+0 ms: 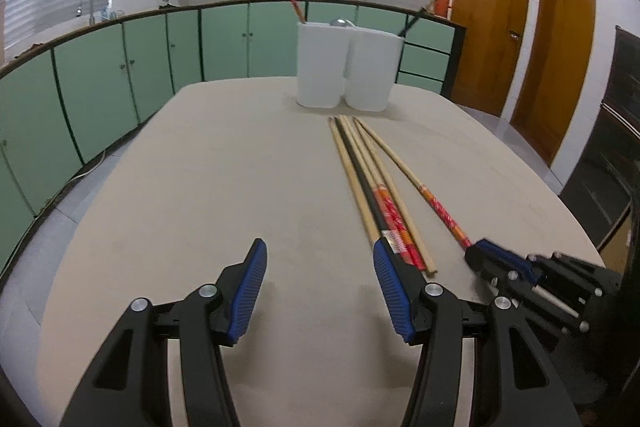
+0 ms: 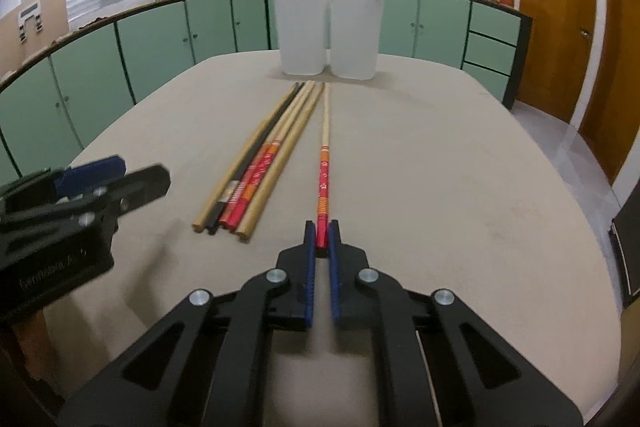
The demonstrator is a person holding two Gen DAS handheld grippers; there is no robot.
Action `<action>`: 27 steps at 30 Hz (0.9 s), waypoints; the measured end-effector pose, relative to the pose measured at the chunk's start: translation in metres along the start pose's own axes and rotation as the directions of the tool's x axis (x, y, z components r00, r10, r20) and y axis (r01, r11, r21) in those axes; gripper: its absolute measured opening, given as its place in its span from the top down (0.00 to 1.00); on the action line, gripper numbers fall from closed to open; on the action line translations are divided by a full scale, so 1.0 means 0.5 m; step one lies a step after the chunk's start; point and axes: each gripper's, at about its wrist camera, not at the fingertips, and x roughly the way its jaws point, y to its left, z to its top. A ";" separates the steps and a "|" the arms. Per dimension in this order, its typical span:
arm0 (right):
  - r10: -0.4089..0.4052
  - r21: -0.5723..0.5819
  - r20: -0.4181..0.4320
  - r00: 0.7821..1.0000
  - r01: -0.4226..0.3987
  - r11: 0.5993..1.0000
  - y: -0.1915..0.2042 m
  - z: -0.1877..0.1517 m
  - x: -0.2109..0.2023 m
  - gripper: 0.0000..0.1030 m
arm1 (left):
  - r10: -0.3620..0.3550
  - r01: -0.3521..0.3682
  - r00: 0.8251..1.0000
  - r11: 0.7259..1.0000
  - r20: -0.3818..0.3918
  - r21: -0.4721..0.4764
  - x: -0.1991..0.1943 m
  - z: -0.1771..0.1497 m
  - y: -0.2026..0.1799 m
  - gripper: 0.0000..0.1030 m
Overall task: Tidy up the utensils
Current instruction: 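Close the right gripper on a red-patterned chopstick while the left grasps a wooden chopstick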
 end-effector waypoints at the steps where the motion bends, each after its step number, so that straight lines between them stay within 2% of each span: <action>1: -0.007 0.007 0.002 1.000 0.007 1.000 -0.009 0.000 -0.003 0.95 | -0.005 0.005 1.000 1.000 -0.005 0.003 0.002 -0.001 -0.004 0.47; 6: -0.023 0.037 0.003 1.000 0.023 0.999 -0.038 -0.002 -0.007 0.95 | -0.019 0.020 0.999 1.000 -0.033 0.022 0.013 -0.008 -0.021 0.47; 12: -0.016 0.049 0.002 1.000 0.016 0.999 -0.049 -0.005 -0.006 0.95 | 0.000 0.002 0.998 1.000 -0.069 0.024 0.032 -0.013 -0.027 0.48; 20: -0.005 0.062 0.007 1.000 0.004 0.998 -0.052 -0.007 -0.004 0.95 | 0.022 -0.021 0.997 1.000 -0.073 0.020 0.040 -0.010 -0.030 0.53; 23: -0.002 0.063 0.009 1.000 0.002 0.998 -0.051 -0.006 -0.003 0.95 | 0.038 -0.036 0.996 0.999 -0.077 0.026 0.045 -0.009 -0.037 0.68; 27: -0.001 0.060 0.014 1.000 0.000 0.998 -0.051 -0.007 -0.007 0.95 | 0.018 -0.017 0.997 1.000 -0.072 0.018 0.045 -0.009 -0.037 0.94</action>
